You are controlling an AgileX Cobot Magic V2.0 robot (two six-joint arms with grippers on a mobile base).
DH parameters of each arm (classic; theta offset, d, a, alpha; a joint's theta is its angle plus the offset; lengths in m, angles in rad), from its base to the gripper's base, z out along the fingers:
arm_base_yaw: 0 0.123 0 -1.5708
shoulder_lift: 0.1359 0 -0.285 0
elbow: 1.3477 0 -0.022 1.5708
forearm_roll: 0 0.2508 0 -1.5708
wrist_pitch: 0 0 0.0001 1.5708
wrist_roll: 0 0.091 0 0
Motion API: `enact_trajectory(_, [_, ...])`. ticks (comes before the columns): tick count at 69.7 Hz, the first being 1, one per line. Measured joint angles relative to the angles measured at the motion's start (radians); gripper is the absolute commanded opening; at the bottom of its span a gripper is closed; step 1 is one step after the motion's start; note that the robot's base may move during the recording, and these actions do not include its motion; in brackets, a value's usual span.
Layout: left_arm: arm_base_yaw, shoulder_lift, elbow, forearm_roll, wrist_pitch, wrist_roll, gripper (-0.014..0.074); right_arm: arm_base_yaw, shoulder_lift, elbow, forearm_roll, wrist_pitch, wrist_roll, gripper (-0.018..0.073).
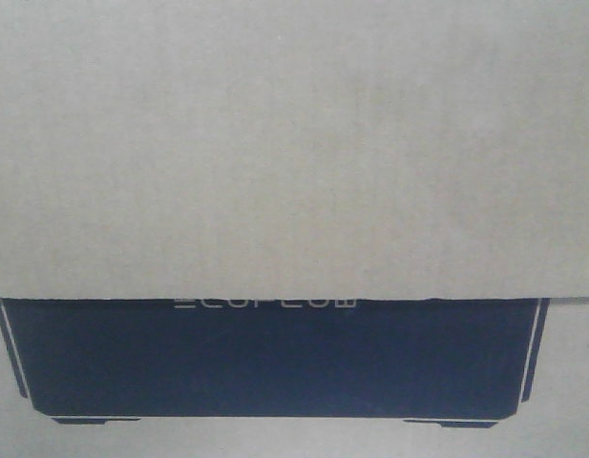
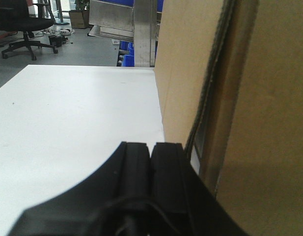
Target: Grab box from left shelf to table start
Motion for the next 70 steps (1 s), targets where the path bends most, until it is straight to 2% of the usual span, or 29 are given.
enact_trajectory(70, [0.000,0.000,0.000,-0.001,0.000,0.000,-0.0104,0.000,0.000,0.000,0.000,-0.006,0.000,0.0056])
